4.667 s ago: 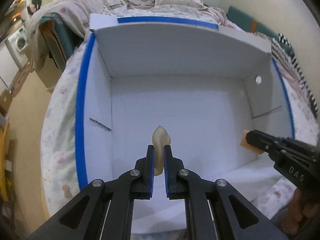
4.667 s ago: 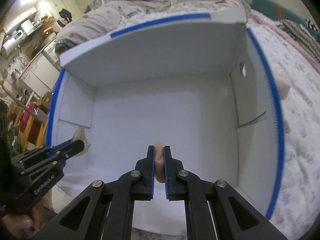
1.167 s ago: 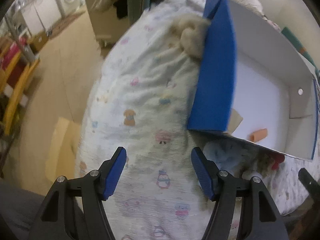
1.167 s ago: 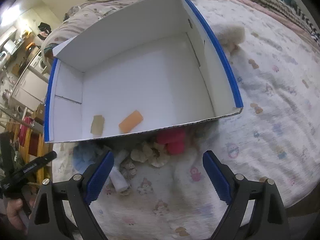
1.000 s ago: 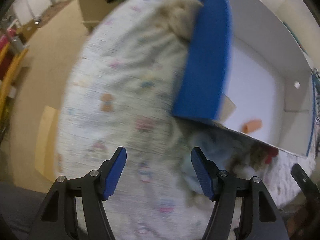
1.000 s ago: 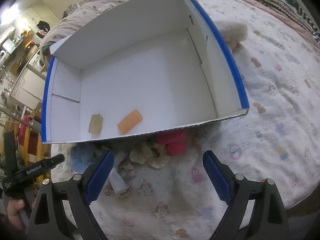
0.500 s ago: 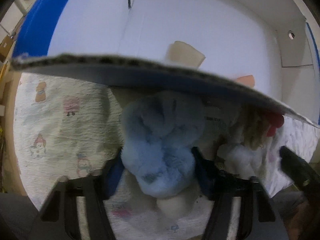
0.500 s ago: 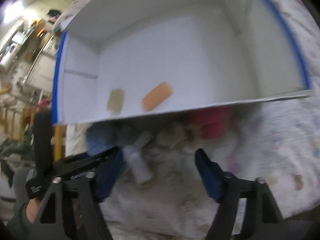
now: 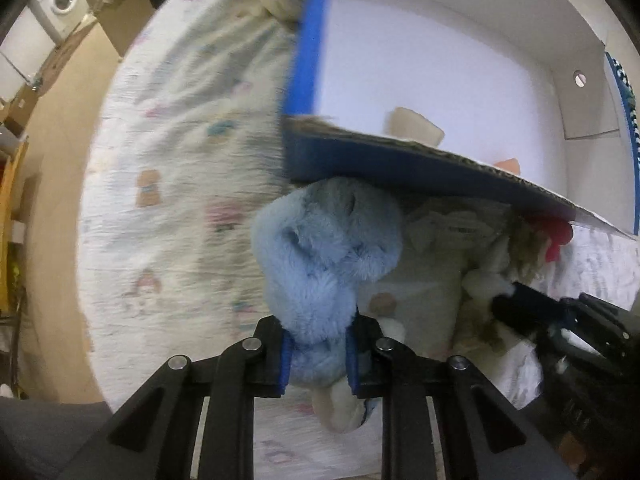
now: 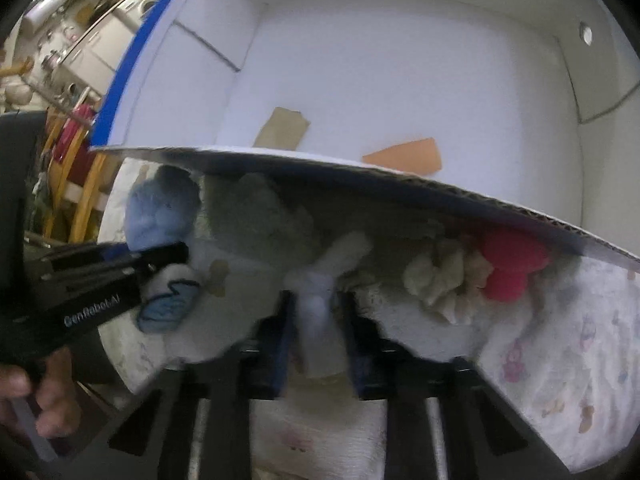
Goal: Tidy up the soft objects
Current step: 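Grasp the blue plush with the left gripper while the right gripper grasps the white cloth item, then lift both held items into the box and open both grippers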
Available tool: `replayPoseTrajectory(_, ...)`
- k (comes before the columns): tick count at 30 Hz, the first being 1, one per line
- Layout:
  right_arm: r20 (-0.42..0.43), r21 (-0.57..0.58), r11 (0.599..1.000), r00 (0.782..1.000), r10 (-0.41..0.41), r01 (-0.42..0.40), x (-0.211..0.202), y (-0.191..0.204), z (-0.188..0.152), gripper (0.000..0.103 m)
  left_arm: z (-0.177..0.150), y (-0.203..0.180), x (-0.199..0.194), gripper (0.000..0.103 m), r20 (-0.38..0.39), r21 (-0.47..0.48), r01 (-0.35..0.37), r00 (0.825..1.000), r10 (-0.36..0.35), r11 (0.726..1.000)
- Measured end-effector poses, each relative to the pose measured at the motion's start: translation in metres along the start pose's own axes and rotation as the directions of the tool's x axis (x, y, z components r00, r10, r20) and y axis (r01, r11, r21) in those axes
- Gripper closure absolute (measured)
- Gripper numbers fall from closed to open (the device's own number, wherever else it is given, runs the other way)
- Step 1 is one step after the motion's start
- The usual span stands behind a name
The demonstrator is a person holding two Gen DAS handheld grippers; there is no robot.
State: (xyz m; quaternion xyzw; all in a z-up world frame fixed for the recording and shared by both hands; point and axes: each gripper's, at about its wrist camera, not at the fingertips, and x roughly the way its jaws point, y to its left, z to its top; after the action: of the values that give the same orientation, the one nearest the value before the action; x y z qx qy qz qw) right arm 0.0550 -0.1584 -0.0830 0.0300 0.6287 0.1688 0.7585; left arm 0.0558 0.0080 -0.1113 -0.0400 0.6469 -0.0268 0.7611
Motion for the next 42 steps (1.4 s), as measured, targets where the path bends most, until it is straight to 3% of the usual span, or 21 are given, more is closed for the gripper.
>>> replayPoseTrajectory(10, 0.125, -0.009, 0.997, 0.989, 0.08, -0.079, -0.049, -0.007, -0.016, 0.096, -0.006, 0.015, -0.026, 0.084, 0.05, -0.012, -0.012, 0.999, 0.013, 1.0)
replayPoseTrajectory(24, 0.178, -0.022, 0.997, 0.981, 0.071, -0.068, -0.061, -0.001, -0.024, 0.096, -0.018, -0.004, -0.063, 0.084, 0.123, -0.032, -0.076, 0.989, 0.08, 0.997)
replayPoseTrajectory(30, 0.23, 0.001, 0.995, 0.968, 0.101, -0.105, -0.088, -0.007, -0.032, 0.096, -0.029, 0.001, -0.104, 0.084, 0.223, -0.073, -0.087, 0.97, 0.102, 0.994)
replayPoseTrajectory(36, 0.309, 0.002, 0.99, 0.942, 0.132, -0.139, -0.12, -0.009, -0.033, 0.096, -0.027, -0.007, -0.152, 0.084, 0.35, -0.041, -0.096, 0.931, 0.104, 0.995)
replayPoseTrajectory(38, 0.337, 0.005, 0.989, 0.931, 0.137, -0.147, -0.131, -0.011, -0.03, 0.096, -0.019, -0.011, -0.16, 0.084, 0.402, -0.018, -0.121, 0.908, 0.118, 0.992)
replayPoseTrajectory(42, 0.412, 0.013, 0.99, 0.903, 0.123, -0.141, -0.153, -0.014, -0.02, 0.096, -0.001, -0.019, -0.175, 0.084, 0.446, 0.005, -0.12, 0.889, 0.105, 0.993)
